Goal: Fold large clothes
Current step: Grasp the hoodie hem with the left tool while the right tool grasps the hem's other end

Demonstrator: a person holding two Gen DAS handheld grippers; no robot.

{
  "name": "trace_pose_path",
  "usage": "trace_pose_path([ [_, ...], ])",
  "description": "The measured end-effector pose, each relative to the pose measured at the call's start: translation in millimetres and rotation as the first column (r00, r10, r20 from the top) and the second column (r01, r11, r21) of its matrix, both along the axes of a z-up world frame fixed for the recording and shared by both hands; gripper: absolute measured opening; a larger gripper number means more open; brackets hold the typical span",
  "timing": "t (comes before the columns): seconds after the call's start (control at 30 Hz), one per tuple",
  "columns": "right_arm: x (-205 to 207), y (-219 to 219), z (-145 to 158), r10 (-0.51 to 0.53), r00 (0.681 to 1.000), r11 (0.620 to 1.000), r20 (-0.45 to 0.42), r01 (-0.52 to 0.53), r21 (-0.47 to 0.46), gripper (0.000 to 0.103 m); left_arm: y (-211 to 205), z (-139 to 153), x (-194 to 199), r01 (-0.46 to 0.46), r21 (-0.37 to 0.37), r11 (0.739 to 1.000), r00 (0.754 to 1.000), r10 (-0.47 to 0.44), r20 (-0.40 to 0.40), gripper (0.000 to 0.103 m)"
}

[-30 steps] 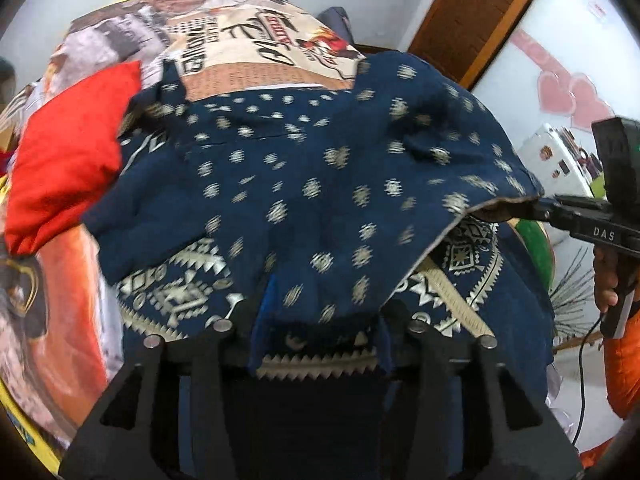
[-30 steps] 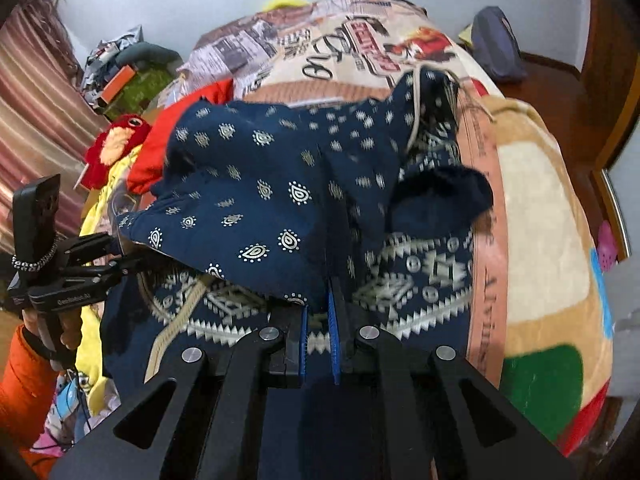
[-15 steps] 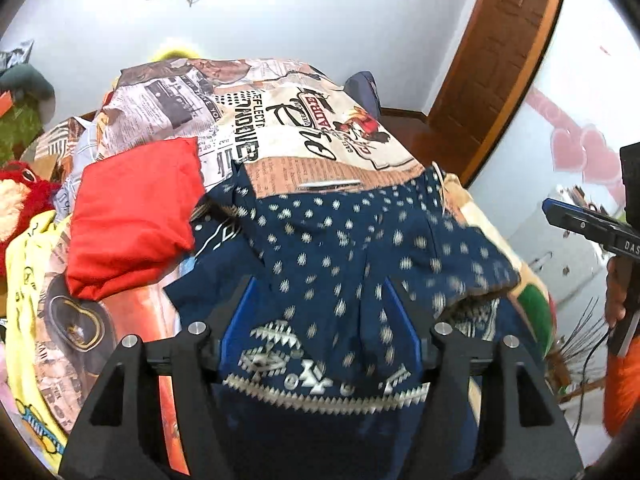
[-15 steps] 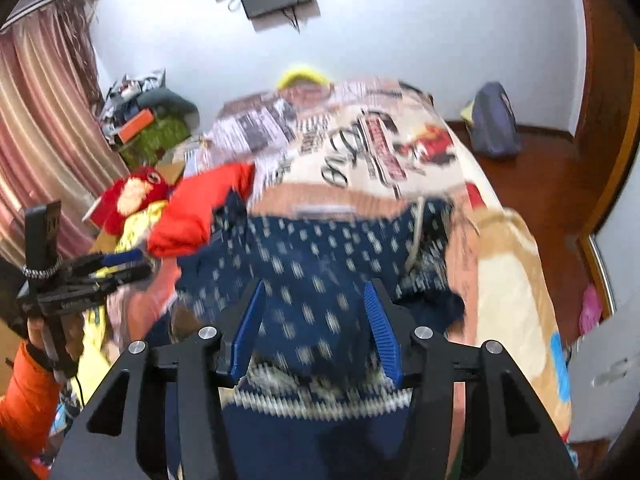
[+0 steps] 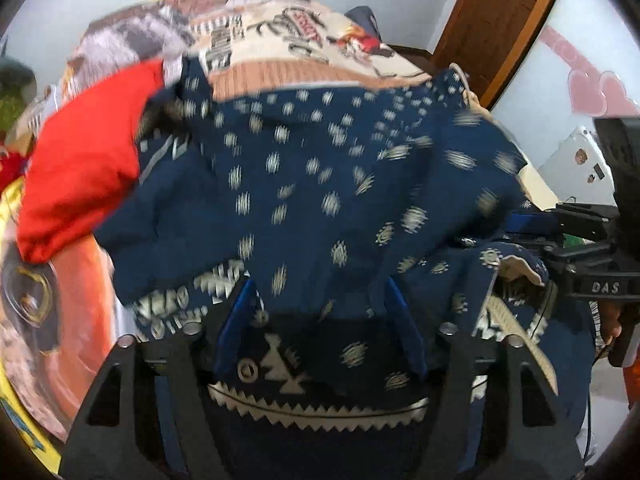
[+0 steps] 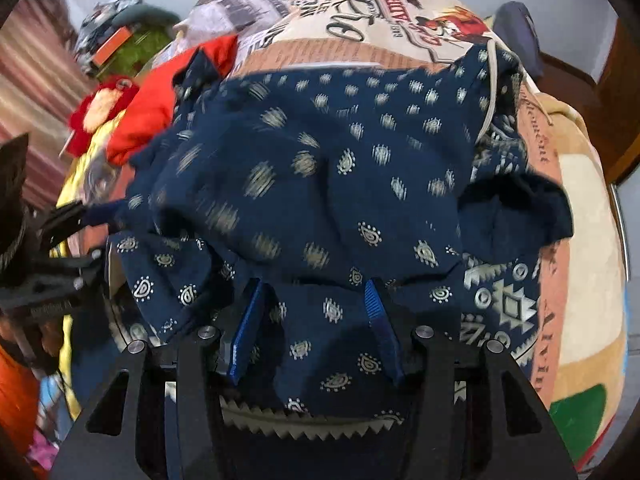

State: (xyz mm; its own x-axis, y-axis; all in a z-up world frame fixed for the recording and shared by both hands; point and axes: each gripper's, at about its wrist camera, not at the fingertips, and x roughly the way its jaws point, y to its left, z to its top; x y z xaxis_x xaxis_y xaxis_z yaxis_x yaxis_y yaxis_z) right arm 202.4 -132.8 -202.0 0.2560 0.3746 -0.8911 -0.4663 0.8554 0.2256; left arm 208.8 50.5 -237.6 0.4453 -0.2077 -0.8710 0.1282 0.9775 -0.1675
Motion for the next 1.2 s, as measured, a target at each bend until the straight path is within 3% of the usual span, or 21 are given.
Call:
trace_pose_path([
  [0.13, -3, -8, 13, 0.022, 1.0, 1.0, -0.002, -0.022, -0.004, 0.048, 20, 7, 0, -0.042, -0.064, 0.997, 0.999, 0.042, -0.008, 0.07],
  [0.37, 14, -38, 53, -0.059, 0.995, 0.996, 0.078, 0.053, 0.075, 0.048, 75, 51, 8, -0.168, -0.11, 0.98, 0.978, 0.179, 0.106, 0.071],
  [0.53, 39, -60, 64, -0.147, 0.979, 0.986, 0.14, 0.135, 0.095, 0.054, 125, 43, 31, -0.291, -0.113, 0.95, 0.95, 0.3, 0.082, 0.072],
  [0.67, 64, -79, 52, -0.23, 0.965, 0.972, 0.13, 0.22, 0.085, 0.057, 150, 15, 47, -0.346, -0.154, 0.925, 0.936, 0.352, 0.007, 0.072],
  [0.83, 105, -98, 15, -0.328, 0.945, 0.943, 0.022, 0.325, 0.072, 0.058, 159, -26, 71, -0.38, -0.202, 0.903, 0.925, 0.369, -0.092, 0.072],
  [1.07, 145, -102, -29, -0.381, 0.923, 0.924, -0.043, 0.382, 0.014, 0.058, 149, -53, 104, -0.361, -0.237, 0.902, 0.931, 0.337, -0.137, 0.072],
  [1.2, 159, -96, -34, -0.375, 0.927, 0.927, -0.007, 0.375, 0.034, 0.06, 145, -57, 121, -0.33, -0.275, 0.903, 0.943, 0.307, -0.126, 0.072],
])
